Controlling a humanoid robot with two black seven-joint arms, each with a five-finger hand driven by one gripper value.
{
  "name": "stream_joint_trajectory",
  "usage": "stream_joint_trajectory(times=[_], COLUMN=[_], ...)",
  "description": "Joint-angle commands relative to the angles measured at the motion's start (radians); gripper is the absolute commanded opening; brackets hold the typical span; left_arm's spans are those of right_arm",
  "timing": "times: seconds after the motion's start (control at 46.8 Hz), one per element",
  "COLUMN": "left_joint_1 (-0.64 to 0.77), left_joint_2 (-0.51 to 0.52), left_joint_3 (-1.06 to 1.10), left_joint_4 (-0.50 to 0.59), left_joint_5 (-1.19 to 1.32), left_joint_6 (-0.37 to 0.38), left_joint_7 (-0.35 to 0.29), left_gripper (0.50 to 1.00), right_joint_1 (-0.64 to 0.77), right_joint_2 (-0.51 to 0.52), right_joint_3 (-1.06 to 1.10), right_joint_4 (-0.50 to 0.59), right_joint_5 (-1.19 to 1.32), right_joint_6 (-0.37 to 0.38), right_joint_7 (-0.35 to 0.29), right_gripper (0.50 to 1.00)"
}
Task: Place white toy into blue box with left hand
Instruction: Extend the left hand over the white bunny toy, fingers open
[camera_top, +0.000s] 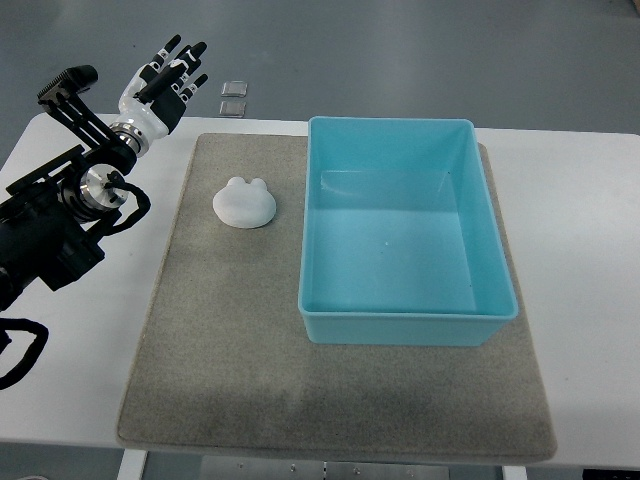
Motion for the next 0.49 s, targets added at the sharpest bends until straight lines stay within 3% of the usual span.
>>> stream_joint_trajectory(times=[0.0, 0.47], left_joint_1=[-0.015, -0.042], left_joint_2=[0.010, 0.053], left_joint_3=[0.027, 0.083], left_joint_4=[-0.004, -0.064], left_joint_5=[0.038, 0.403], left_joint_6=[0.001, -0.019], left_joint_7=[0.000, 0.000], left_gripper=[0.990, 0.990], right_joint_1=[0.000, 0.000], right_joint_2=[0.000, 0.000], right_joint_3=[0.000, 0.000], right_joint_4=[0.000, 0.000], right_joint_5=[0.000, 0.000], right_joint_6=[0.000, 0.000], right_joint_7=[0.000, 0.000], right_gripper=[0.936, 0.936])
